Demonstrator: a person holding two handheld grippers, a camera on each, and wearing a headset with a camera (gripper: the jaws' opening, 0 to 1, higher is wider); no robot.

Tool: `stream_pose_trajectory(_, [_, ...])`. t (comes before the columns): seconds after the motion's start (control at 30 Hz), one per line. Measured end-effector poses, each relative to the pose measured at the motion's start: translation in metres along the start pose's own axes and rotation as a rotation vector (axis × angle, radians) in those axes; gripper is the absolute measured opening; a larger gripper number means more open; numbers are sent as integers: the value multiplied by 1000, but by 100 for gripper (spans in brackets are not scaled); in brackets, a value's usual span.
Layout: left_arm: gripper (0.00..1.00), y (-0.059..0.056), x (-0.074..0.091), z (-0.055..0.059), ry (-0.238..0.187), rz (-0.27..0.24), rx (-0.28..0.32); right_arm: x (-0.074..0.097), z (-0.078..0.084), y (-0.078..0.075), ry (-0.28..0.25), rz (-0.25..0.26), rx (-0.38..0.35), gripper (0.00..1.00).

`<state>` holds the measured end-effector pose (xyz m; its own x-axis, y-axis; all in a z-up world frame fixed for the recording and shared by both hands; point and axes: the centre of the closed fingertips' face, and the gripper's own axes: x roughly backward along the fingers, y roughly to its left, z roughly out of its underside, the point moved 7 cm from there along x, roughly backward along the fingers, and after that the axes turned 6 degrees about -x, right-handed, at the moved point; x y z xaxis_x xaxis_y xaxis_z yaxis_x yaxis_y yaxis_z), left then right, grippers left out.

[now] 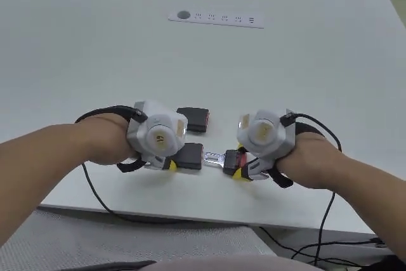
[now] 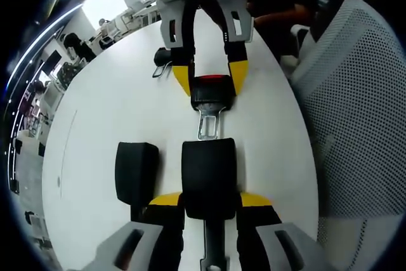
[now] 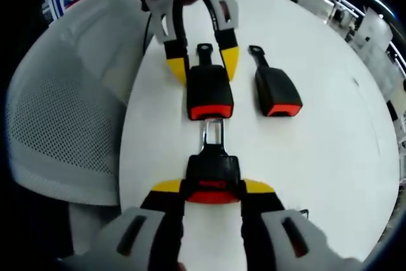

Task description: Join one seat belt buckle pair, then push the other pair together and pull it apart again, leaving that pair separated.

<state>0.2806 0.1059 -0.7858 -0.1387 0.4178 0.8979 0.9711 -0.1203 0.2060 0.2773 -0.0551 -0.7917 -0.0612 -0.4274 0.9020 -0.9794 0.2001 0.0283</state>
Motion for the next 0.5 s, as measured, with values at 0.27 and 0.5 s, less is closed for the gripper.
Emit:
stream_pose_trajectory(0.27, [32,0,-1,-1,9,-1,-7,-1,-5,1,11,4,39,34])
stream_pose_trajectory(0.5, [32,0,-2,-2,17,4,-17,-3,-7,3,-5,-3,38,34])
